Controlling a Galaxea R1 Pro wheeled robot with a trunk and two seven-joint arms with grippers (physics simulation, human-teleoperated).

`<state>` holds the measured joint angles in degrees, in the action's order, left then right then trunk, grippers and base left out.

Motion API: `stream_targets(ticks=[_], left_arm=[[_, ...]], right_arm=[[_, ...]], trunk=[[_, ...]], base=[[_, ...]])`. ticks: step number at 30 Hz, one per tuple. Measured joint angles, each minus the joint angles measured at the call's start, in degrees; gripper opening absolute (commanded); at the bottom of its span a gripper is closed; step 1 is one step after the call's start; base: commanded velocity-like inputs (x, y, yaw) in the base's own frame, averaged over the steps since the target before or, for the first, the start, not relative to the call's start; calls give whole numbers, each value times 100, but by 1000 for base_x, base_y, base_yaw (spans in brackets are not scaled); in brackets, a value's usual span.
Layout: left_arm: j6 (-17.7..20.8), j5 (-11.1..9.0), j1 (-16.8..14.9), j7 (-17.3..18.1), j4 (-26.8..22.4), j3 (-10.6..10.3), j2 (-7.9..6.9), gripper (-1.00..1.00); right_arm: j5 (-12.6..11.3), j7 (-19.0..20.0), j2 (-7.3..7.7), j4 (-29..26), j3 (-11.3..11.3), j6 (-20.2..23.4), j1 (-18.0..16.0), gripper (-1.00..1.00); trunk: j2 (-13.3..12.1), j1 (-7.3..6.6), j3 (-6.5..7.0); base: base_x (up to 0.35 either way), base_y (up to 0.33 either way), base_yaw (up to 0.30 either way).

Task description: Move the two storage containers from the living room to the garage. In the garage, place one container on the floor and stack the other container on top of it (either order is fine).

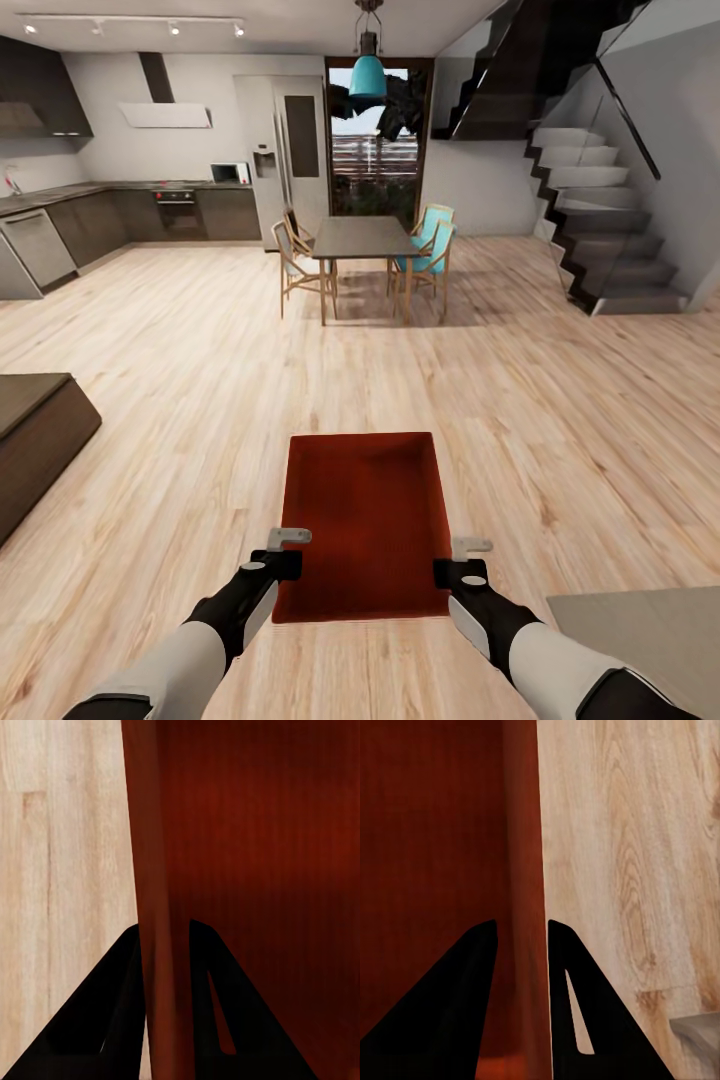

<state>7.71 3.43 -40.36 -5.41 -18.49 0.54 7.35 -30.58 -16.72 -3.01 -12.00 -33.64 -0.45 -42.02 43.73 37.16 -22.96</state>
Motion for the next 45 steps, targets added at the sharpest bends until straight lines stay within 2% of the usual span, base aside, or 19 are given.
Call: stream_targets(ticks=[22, 38, 45], left_arm=[[0, 3, 0, 0, 0, 2, 1, -100], [-1, 2, -1, 0, 5, 4, 2, -100], [1, 1, 0, -1, 2, 3, 1, -100]], right_arm=[[1, 1, 0, 0, 1, 0, 0, -100], [13, 0, 1, -4, 11, 7, 1, -100], [12, 3, 0, -2, 10, 7, 0, -100]], trunk=[[0, 0, 0], [0, 0, 0], [0, 0, 0]], base=[[323, 0, -3], [323, 0, -214], [323, 0, -42]])
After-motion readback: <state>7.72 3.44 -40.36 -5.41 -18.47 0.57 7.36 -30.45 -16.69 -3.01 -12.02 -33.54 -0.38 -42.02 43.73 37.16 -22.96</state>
